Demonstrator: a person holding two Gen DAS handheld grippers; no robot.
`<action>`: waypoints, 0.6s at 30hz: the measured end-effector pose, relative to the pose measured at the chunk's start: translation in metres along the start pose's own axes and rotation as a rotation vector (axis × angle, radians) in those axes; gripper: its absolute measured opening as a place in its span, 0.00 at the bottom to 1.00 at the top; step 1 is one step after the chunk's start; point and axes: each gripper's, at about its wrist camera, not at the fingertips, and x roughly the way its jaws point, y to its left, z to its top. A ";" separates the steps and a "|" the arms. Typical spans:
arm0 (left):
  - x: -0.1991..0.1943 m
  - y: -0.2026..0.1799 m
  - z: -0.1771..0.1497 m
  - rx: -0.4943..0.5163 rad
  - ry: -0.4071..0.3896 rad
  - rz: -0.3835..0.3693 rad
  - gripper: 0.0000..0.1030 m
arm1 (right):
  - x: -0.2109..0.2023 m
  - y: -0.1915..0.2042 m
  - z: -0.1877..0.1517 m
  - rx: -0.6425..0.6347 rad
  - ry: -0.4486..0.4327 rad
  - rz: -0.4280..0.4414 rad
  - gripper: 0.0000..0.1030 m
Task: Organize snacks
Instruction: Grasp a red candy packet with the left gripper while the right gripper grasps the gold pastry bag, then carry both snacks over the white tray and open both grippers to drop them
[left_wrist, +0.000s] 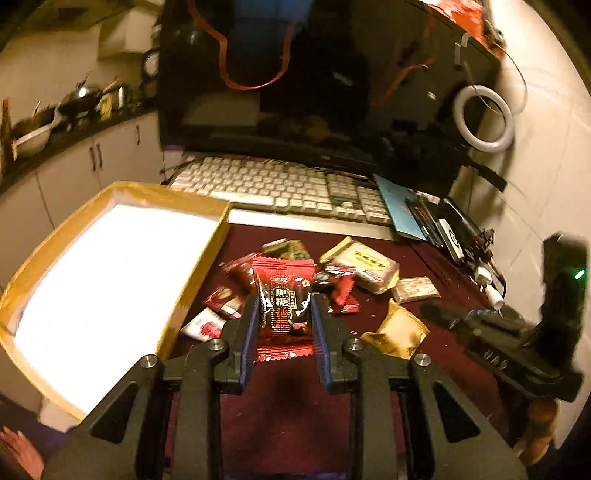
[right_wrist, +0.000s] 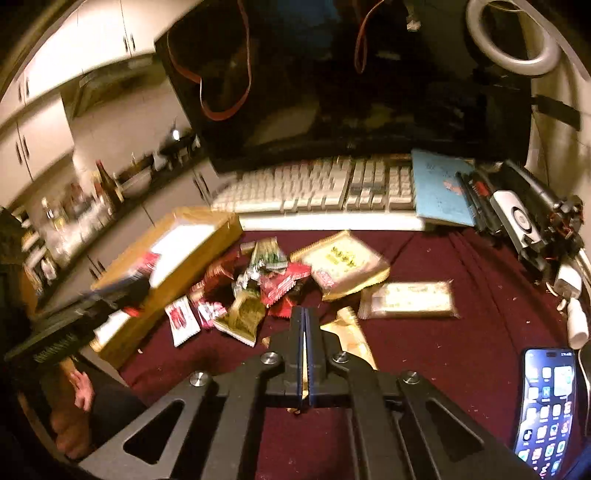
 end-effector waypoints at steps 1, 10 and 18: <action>0.000 0.005 -0.002 -0.013 -0.005 0.002 0.24 | 0.008 0.001 -0.002 0.005 0.028 0.015 0.05; -0.002 0.019 -0.010 -0.038 0.008 0.004 0.24 | 0.023 -0.010 -0.013 -0.048 0.075 -0.085 0.94; -0.014 0.043 -0.014 -0.083 -0.005 0.057 0.24 | 0.054 -0.014 -0.016 -0.041 0.188 -0.036 0.61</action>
